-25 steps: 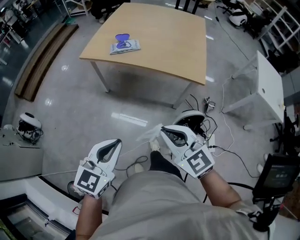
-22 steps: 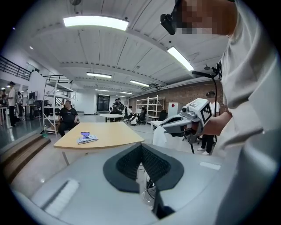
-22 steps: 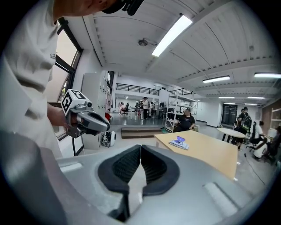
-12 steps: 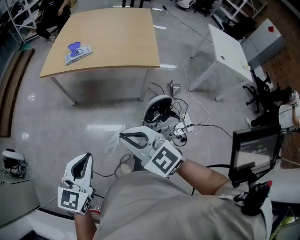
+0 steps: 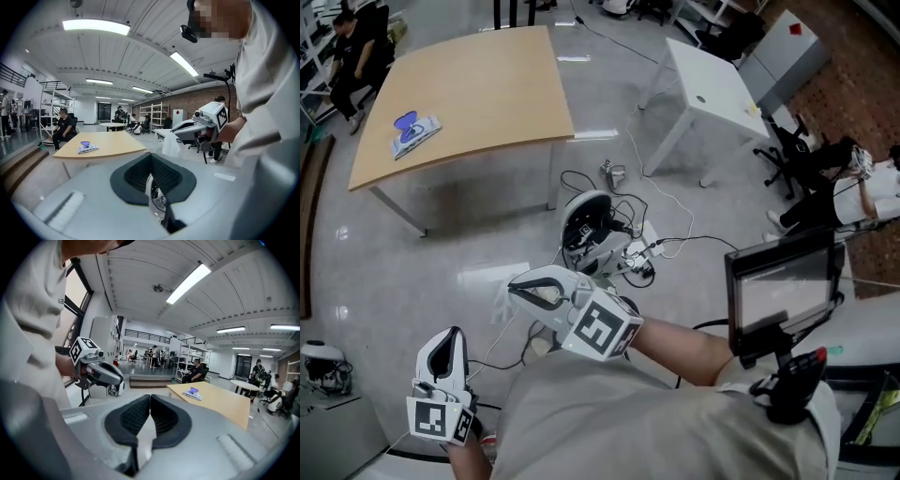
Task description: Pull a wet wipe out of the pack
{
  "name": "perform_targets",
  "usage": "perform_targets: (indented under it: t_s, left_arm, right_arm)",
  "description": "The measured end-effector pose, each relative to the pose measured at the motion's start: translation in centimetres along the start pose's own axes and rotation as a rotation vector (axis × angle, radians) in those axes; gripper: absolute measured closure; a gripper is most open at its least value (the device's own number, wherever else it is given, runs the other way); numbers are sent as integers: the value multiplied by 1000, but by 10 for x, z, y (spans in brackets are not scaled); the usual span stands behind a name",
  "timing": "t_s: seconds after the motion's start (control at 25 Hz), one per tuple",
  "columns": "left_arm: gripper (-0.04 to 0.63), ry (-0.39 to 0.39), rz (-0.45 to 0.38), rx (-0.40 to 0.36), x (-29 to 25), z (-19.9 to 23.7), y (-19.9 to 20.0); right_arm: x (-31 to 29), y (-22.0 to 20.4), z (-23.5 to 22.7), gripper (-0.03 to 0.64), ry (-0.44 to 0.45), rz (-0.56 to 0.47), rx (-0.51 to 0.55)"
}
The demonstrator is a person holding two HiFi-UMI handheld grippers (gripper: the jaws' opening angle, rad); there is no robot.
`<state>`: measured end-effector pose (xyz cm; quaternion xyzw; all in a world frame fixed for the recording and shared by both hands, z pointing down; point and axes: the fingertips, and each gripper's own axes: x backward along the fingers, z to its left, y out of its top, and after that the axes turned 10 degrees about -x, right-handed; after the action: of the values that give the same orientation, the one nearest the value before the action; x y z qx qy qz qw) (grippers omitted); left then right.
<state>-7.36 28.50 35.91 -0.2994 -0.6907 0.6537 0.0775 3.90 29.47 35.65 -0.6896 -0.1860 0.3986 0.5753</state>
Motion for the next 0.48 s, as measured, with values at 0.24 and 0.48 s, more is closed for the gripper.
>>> perform_targets:
  t_s: [0.24, 0.48]
  left_arm:
    - [589, 0, -3, -1, -1, 0, 0]
    - [589, 14, 6, -1, 3, -5, -2]
  right_arm:
    - [-1, 2, 2, 609, 8, -7, 3]
    - [-1, 1, 6, 609, 25, -14, 7]
